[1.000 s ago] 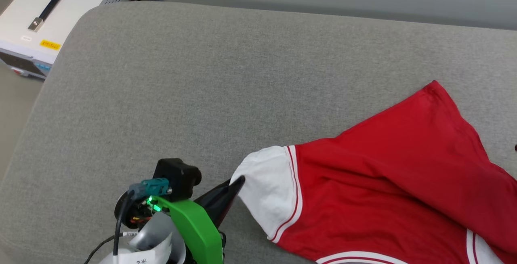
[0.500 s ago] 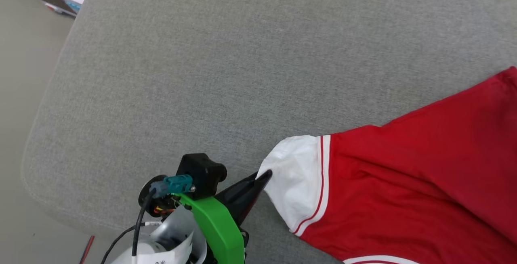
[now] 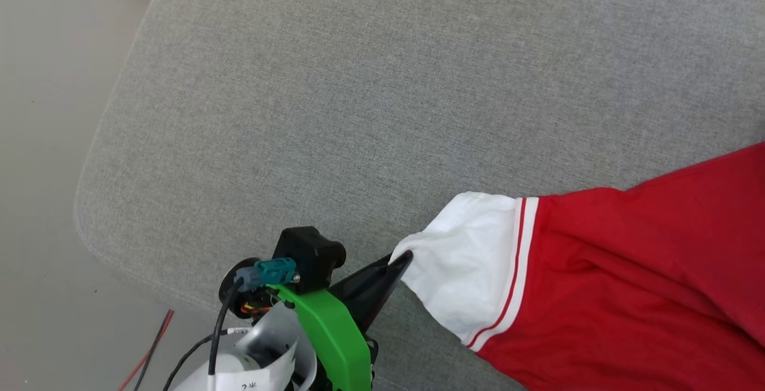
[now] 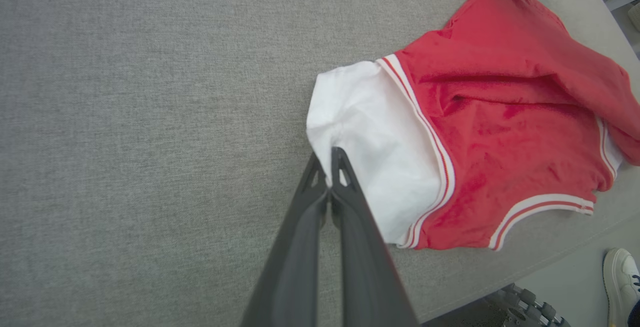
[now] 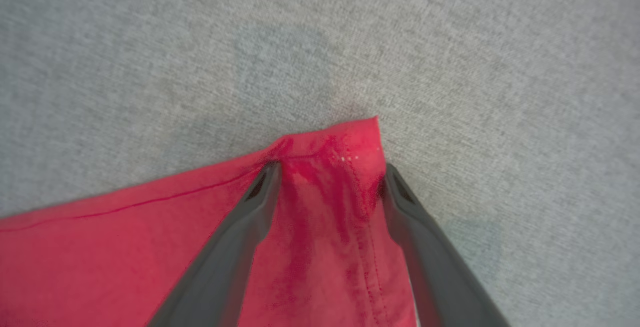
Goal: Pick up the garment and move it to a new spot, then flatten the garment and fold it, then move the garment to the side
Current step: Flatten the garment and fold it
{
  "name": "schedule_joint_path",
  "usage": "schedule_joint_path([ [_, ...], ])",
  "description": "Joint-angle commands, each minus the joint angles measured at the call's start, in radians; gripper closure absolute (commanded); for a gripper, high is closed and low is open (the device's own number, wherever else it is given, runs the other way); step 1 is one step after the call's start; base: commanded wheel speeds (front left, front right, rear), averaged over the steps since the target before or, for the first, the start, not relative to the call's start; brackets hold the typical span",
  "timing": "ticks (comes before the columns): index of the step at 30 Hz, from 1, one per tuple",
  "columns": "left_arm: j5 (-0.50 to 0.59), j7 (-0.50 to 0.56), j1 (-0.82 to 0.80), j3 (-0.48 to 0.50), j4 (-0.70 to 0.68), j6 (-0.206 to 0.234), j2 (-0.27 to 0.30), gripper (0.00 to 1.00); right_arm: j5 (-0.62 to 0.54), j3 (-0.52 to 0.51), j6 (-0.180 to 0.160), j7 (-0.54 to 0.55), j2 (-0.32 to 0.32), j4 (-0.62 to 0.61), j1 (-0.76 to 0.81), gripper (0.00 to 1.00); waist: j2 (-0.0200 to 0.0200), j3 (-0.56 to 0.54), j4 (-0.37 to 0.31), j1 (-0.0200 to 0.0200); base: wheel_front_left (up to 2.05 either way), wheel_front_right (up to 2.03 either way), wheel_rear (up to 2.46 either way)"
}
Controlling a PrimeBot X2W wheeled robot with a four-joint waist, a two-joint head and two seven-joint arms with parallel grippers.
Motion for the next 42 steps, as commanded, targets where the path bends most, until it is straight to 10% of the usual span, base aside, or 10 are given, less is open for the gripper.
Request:
schedule_joint_path([
  [1, 0.001, -0.008, -0.023, 0.000, 0.002, -0.004, -0.009, 1.00, 0.011, 0.024, -0.001, -0.002, 0.018, 0.029, 0.041, 0.51, 0.0000, 0.005, 0.004, 0.0000, 0.00, 0.00, 0.00],
  [2, 0.001, -0.010, -0.023, 0.001, 0.005, -0.004, -0.010, 1.00, 0.014, 0.030, -0.001, -0.005, 0.018, 0.033, 0.044, 1.00, 0.0000, 0.004, 0.004, 0.0000, 0.00, 0.00, 0.00],
  [23, 0.009, -0.044, -0.025, 0.121, 0.004, 0.061, 0.073, 1.00, 0.101, 0.056, -0.001, -0.359, 0.056, 0.091, -0.041, 1.00, 0.0000, -0.212, -0.136, 0.0000, 0.00, 0.00, 0.00],
  [42, 0.065, -0.044, -0.260, 0.327, -0.066, 0.123, 0.165, 1.00, 0.186, 0.068, -0.001, -0.512, 0.036, -0.134, -0.083, 1.00, 0.0000, -0.372, -0.333, 0.0000, 0.00, 0.00, 0.00],
])
